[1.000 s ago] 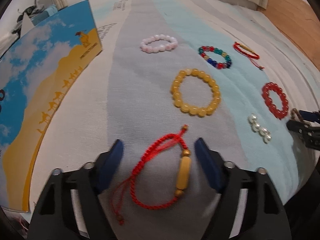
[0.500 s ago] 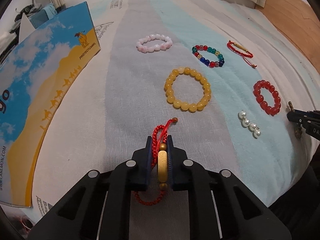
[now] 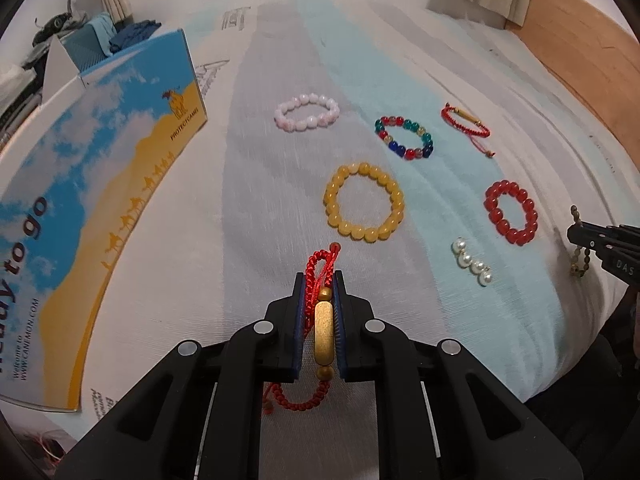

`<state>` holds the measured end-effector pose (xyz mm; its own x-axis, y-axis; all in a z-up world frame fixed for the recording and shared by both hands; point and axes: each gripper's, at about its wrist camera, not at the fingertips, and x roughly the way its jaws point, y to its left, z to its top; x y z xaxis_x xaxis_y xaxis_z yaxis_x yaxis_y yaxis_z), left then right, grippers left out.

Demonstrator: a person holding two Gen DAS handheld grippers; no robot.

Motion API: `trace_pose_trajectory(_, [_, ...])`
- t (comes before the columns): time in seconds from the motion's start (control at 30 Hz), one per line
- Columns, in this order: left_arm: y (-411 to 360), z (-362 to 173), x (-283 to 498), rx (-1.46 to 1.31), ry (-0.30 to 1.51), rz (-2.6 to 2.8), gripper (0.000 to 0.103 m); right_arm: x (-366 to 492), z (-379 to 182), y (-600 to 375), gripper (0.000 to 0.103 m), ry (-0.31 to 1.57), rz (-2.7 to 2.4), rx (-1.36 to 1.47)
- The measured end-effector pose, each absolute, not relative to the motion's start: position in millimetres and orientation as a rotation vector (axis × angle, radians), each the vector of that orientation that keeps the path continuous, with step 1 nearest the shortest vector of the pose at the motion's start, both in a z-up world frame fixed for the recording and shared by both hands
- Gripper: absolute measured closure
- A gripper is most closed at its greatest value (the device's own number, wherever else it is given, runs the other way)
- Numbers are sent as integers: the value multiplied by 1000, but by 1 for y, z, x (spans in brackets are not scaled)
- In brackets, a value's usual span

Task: Organize jewelry
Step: 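Carry both held bracelets with both tools over into the white box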

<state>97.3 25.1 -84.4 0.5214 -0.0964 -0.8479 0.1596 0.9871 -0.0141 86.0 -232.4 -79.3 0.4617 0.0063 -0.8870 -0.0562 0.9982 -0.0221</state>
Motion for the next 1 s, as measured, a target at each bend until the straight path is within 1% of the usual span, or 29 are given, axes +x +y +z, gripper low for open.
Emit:
trace_pose_trajectory(0.6, [31,-36,85,89,952,-126,92,76,-24,-217,89,988,57,-61])
trace_pose_trajectory(1.0, [66,15,84,78,879,-73,92,82,31,-158,89,886,130,-109])
